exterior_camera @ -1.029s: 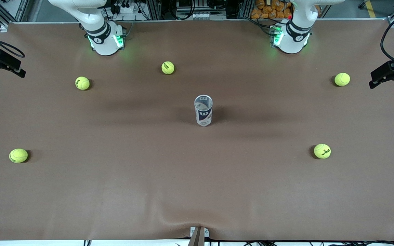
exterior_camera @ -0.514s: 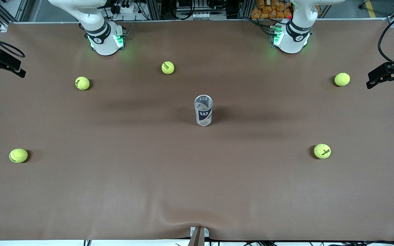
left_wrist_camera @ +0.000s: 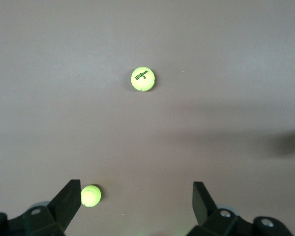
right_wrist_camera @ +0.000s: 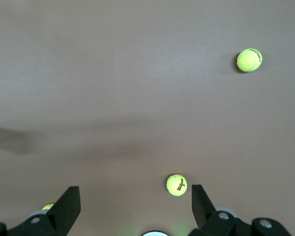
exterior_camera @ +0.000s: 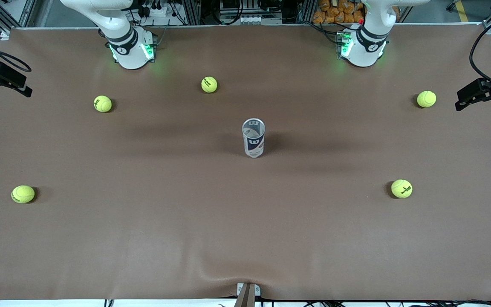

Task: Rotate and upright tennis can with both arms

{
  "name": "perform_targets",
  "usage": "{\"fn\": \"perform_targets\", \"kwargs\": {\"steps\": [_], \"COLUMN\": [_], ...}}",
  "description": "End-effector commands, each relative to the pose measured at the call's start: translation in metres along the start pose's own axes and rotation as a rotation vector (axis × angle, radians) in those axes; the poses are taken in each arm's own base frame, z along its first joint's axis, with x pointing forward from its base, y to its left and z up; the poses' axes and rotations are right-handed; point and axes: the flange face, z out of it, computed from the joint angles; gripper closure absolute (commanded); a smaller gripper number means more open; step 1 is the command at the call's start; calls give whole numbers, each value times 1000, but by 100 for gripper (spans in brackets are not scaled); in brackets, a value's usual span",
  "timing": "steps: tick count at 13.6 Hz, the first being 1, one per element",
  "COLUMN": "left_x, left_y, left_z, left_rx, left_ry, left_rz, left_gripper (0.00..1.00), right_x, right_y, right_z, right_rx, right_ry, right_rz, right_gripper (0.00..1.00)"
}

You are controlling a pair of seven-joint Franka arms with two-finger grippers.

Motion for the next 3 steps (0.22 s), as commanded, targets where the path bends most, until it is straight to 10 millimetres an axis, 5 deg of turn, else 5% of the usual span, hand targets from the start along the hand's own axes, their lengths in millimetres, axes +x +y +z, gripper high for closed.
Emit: {"fn": "perform_targets", "kwargs": {"steps": [1,3], "left_x": [-4,-5], "left_y": [1,1], "left_z": [-3,-2], "left_rx": [-14,-14], "left_ry": [-6,-12], "left_rz": [-15,-15], "left_gripper": [0,0], "right_x": [3,4], "right_y": [-1,-1], "right_z": [-4,-3], "right_rx": [-10,-10], "right_ry": [1,-1], "right_rz": [2,2], "right_gripper": [0,0]}}
